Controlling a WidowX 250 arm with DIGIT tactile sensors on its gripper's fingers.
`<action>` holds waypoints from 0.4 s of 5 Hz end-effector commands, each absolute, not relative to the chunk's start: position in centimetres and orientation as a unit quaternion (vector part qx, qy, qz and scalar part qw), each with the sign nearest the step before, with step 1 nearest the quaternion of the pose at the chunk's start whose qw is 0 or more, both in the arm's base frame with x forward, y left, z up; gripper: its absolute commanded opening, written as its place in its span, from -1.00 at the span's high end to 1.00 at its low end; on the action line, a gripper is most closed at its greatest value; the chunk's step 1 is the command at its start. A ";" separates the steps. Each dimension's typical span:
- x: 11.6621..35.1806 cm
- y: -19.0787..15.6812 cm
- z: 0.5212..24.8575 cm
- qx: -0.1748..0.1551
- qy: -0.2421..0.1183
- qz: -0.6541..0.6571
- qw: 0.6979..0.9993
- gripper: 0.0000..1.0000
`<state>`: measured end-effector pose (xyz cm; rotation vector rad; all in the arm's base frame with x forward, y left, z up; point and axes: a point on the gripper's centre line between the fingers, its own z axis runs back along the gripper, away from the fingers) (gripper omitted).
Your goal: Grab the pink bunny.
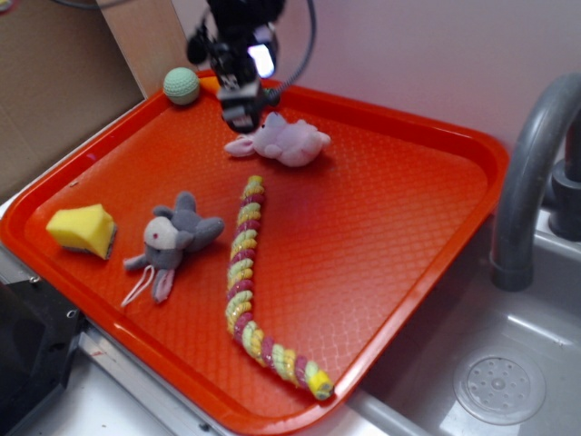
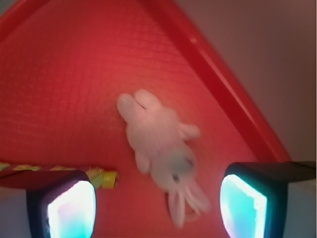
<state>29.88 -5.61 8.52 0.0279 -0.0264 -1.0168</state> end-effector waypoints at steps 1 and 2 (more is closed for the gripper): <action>29.7 -8.0 4.7 0.043 -0.004 -0.504 0.863 -1.00; 30.4 -7.2 3.5 0.069 -0.021 -0.460 0.885 -1.00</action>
